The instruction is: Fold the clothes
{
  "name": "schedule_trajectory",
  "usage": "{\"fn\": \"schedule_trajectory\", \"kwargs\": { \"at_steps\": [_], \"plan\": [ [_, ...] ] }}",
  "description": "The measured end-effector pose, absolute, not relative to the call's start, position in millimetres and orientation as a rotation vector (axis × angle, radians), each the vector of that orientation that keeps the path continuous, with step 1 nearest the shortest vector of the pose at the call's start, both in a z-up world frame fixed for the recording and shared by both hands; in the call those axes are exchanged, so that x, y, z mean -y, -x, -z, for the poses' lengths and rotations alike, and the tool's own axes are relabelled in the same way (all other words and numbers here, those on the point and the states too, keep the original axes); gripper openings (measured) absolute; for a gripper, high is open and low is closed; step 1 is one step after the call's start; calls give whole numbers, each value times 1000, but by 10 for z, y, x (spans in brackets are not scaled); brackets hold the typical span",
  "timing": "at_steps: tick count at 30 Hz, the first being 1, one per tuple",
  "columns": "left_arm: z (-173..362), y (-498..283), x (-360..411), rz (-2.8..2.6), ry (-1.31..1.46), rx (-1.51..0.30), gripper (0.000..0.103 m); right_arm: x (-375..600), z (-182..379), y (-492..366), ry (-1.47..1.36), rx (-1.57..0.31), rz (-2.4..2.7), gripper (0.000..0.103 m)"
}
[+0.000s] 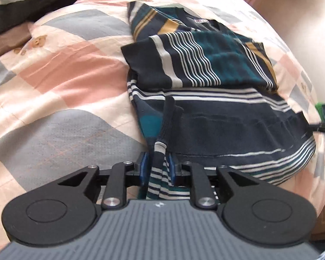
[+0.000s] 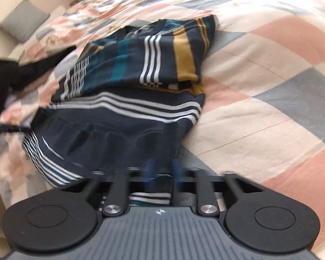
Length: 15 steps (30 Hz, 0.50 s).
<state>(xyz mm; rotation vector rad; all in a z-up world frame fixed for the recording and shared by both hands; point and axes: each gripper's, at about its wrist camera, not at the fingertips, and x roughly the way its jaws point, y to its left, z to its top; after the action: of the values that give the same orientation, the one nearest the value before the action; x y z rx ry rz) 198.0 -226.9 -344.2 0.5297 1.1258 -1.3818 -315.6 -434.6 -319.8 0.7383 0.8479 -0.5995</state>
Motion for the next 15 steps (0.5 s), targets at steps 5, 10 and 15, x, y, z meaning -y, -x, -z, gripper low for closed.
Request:
{"fn": "schedule_trajectory", "kwargs": {
  "at_steps": [5, 10, 15],
  "plan": [
    [3237, -1947, 2241, 1451, -514, -1012, 6, 4223, 2952, 3225, -688, -718, 589, 9],
    [3040, -2016, 2144, 1456, -411, -958, 6, 4245, 2855, 3328, -690, -657, 648, 9],
    [3382, -2050, 2191, 1360, -469, -1097, 14, 4425, 3290, 3274, -849, -750, 686, 13]
  ]
}}
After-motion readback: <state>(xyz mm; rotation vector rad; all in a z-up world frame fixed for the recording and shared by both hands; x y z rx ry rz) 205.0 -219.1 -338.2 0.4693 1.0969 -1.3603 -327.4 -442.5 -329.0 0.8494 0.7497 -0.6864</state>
